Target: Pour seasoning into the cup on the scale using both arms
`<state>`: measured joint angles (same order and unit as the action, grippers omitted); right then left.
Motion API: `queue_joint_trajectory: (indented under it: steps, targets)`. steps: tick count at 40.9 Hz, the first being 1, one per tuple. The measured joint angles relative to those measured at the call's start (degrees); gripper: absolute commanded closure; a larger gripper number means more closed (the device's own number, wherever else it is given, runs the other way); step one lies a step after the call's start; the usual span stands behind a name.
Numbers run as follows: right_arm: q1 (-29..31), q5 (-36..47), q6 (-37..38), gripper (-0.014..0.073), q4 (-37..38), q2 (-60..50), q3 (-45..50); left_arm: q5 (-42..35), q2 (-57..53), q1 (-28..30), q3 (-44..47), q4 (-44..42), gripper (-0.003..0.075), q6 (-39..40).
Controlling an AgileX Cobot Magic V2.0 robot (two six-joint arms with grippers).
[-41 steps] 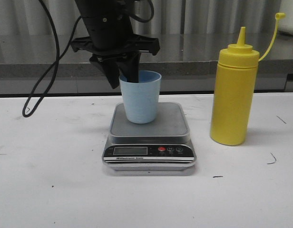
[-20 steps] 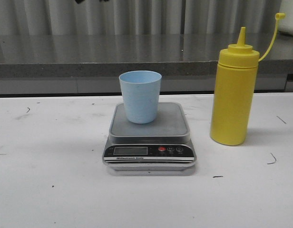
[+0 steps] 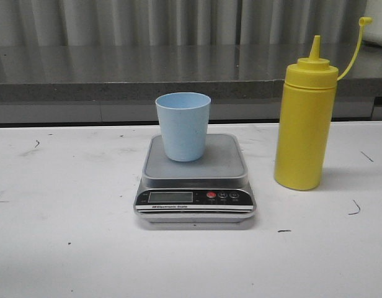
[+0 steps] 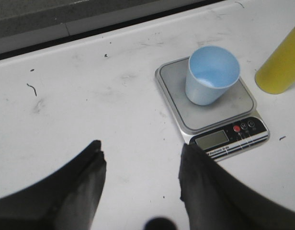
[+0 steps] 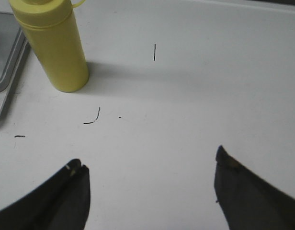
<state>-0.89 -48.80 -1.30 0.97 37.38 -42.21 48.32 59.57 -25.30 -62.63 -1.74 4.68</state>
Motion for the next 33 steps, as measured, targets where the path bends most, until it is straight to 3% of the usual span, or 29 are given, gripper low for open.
queue_joint_trajectory:
  steps: [22,33]
  targets:
    - [0.0,0.0,0.0,0.0034,0.0,0.0,0.0,0.9,-21.1,0.1,16.3,1.2,0.0364,0.1]
    - [0.0,0.0,0.0,0.0034,0.0,0.0,0.0,3.6,-26.0,0.1,17.9,-0.7,0.0364,0.8]
